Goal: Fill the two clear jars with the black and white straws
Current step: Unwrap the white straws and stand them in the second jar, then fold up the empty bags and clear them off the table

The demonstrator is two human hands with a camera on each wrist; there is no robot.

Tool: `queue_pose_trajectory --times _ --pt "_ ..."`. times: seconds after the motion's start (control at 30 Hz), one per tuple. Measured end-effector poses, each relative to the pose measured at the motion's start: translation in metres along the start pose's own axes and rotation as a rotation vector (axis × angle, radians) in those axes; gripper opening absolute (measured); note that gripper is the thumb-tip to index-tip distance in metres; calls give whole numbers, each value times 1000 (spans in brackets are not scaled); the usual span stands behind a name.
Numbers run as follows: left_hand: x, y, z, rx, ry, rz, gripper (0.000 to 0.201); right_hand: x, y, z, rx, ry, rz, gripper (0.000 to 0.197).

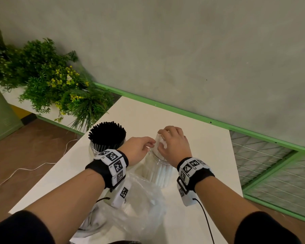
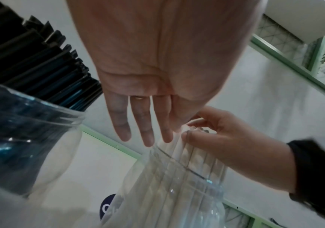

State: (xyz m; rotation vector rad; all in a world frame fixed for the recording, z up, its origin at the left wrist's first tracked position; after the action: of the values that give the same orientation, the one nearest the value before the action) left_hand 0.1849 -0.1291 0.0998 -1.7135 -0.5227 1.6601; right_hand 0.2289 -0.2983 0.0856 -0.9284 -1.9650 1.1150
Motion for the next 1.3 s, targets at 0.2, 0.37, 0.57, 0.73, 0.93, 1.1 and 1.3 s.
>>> queue_pose_trajectory --times 0.2,0.37,0.57,0.73,0.93,1.1,1.3 --pt "10 14 12 176 -62 -371 44 -7 0 12 70 -62 71 33" --pt "12 23 20 128 -61 -410 59 -22 -5 24 52 -176 75 39" --pt "-5 30 22 86 51 -488 51 -23 -3 21 78 -262 -2 32" --pt "-4 26 25 98 84 -567 49 -30 -6 22 94 -380 16 34" --pt "-7 2 38 141 37 -385 56 -12 -17 31 162 -239 182 65" --pt "5 -57 91 -233 -102 92 36 49 -39 50 60 -271 -268 43" --pt "98 -61 168 -455 -528 11 27 168 -34 89 303 -394 -814 25"
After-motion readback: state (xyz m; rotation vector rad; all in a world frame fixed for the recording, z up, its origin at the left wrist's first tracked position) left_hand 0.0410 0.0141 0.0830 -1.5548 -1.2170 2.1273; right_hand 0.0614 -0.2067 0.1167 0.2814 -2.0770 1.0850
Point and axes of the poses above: each hand's wrist, its own z-axis away from the middle knuckle, its own y-axis out of the palm, x = y × z, the point moved 1 cm from there along -z, towards the middle knuckle, and after that the axes turned 1 degree about -y, right-handed, at the moved point
